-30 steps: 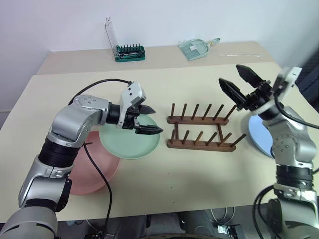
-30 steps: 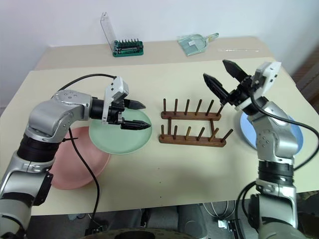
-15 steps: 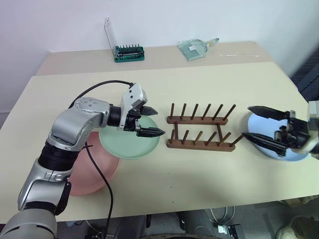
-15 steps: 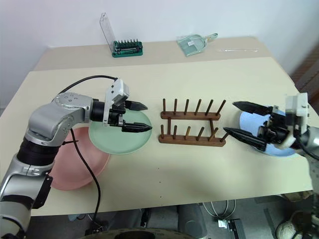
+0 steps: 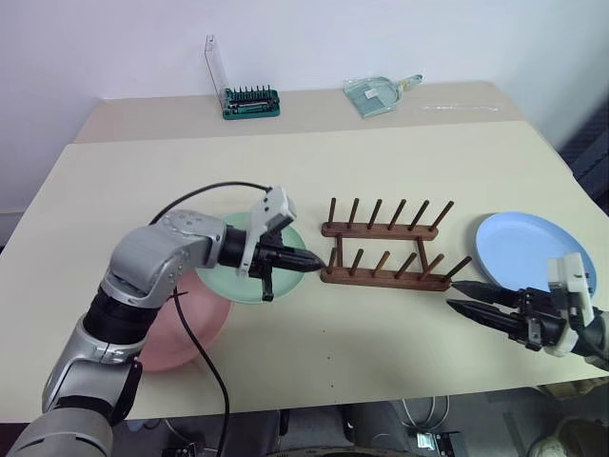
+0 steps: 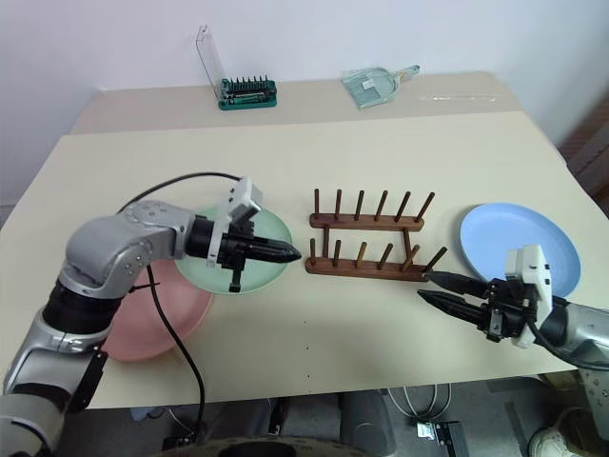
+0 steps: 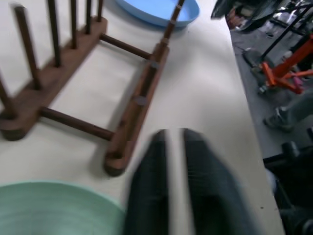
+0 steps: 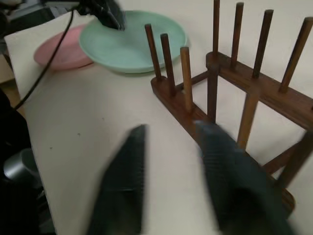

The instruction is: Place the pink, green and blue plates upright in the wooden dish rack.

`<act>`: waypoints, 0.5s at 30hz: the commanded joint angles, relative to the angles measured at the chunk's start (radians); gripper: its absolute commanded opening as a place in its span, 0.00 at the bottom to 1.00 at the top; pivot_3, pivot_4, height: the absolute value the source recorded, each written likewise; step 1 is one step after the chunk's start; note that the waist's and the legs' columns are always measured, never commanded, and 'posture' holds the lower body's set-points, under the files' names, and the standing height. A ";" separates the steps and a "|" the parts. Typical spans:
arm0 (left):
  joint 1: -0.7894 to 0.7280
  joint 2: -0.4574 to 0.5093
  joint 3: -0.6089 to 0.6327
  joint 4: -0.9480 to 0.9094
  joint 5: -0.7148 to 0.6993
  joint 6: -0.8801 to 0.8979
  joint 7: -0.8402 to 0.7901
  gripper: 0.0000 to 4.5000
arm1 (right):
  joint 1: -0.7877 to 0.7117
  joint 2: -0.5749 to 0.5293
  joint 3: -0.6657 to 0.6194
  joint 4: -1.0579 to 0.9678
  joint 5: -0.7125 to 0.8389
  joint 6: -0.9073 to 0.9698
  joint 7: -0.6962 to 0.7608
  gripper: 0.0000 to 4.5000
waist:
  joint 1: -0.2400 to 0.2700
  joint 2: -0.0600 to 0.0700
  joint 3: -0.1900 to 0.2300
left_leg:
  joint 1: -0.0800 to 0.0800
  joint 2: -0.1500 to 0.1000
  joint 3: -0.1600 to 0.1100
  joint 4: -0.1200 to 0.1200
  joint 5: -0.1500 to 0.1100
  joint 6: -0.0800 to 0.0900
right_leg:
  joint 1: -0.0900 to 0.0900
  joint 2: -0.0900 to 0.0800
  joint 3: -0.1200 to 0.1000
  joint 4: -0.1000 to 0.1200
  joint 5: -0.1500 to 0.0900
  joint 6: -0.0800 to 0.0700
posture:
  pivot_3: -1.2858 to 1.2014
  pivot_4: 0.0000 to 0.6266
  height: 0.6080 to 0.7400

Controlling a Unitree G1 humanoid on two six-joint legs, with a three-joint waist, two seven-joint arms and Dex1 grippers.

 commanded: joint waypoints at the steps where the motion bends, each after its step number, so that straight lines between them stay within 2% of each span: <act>1: 0.023 0.015 -0.035 -0.053 -0.017 0.000 -0.016 0.00 | -0.008 0.002 0.026 -0.019 -0.037 -0.044 0.000 0.02 | 0.002 0.000 0.000 | 0.000 0.000 0.000 0.000 0.000 0.000 | 0.000 0.000 0.000 0.000 0.000 0.000 | 0.52 0.24 1.00; 6: 0.019 -0.015 -0.076 -0.010 0.013 -0.037 -0.007 0.00 | -0.026 0.012 0.106 0.030 -0.125 -0.112 -0.005 0.02 | 0.006 0.000 0.000 | 0.000 0.000 0.000 0.000 0.000 0.000 | 0.001 0.000 0.000 -0.001 0.000 0.000 | 0.52 0.24 1.00; 15: -0.007 -0.069 -0.204 0.115 0.188 -0.158 0.057 0.00 | -0.109 0.037 0.250 0.196 -0.350 -0.312 -0.064 0.02 | 0.003 0.000 0.000 | 0.002 0.000 0.000 0.000 0.000 0.000 | 0.002 0.000 0.000 0.000 0.000 0.000 | 0.52 0.24 1.00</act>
